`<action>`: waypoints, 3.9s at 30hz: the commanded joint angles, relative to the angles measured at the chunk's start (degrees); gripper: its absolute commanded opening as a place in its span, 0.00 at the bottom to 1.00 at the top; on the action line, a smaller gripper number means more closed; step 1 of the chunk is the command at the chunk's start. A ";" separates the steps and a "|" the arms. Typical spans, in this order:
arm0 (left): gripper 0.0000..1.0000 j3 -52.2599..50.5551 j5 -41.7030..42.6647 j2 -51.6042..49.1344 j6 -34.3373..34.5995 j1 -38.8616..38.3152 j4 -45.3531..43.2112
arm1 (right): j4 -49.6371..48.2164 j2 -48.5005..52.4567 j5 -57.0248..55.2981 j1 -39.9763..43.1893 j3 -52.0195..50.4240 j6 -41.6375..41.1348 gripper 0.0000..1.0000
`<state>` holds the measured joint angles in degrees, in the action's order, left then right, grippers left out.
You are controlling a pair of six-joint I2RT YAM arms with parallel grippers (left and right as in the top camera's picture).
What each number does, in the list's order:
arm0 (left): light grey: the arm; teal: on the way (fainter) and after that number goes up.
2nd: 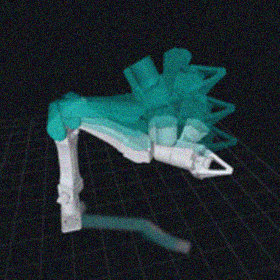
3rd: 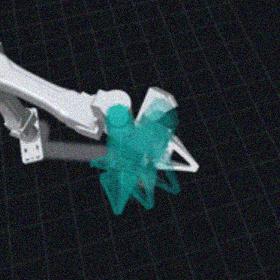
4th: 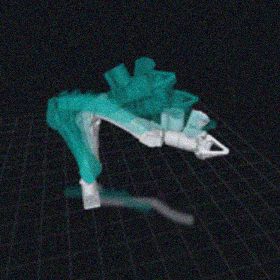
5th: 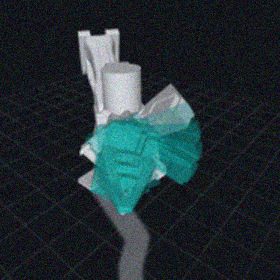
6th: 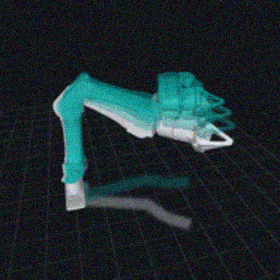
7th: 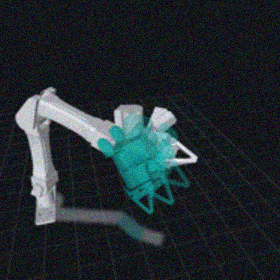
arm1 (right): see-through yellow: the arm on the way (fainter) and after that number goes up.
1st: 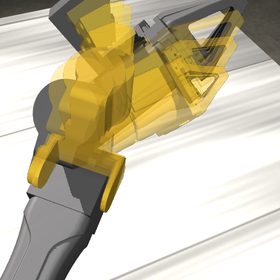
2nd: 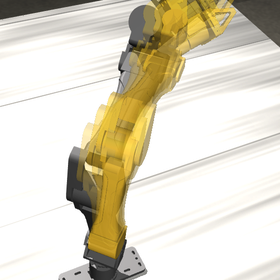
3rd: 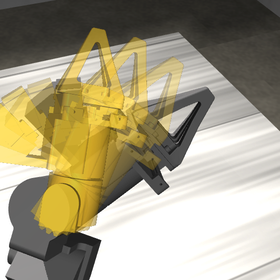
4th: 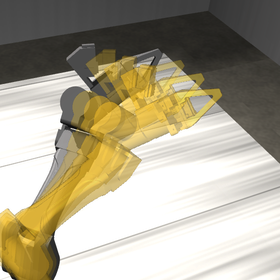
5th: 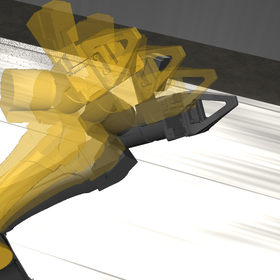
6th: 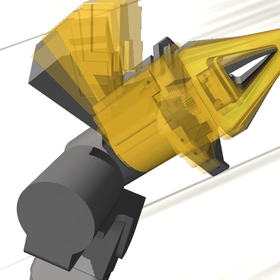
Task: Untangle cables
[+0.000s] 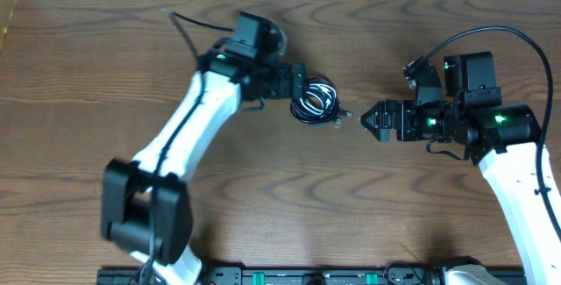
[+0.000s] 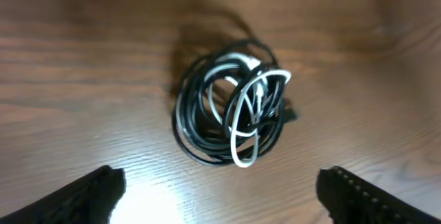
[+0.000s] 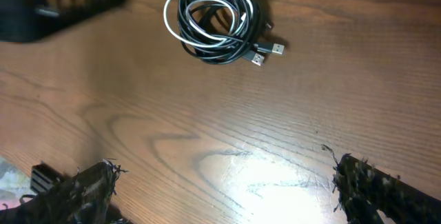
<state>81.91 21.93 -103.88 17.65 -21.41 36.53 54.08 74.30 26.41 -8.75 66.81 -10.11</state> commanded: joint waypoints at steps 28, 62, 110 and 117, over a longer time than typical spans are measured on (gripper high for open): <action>0.07 -0.02 6.45 -3.96 4.13 -3.69 -5.86 | -0.33 -0.02 -0.50 -3.48 0.90 -0.81 0.99; 0.07 -0.02 25.68 11.41 18.69 -3.67 -19.04 | -8.61 14.91 -3.37 -6.45 0.90 -10.45 0.99; 0.08 -0.04 16.17 11.43 22.40 2.97 -4.76 | -15.87 22.67 -5.75 -1.22 1.33 -16.41 0.05; 0.07 -0.04 30.45 11.45 22.71 2.97 -15.93 | -14.21 22.69 -9.64 -1.81 1.07 -16.41 0.01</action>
<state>81.76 41.76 -93.56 41.41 -18.72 27.31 39.72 97.01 19.20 -9.76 67.02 -26.70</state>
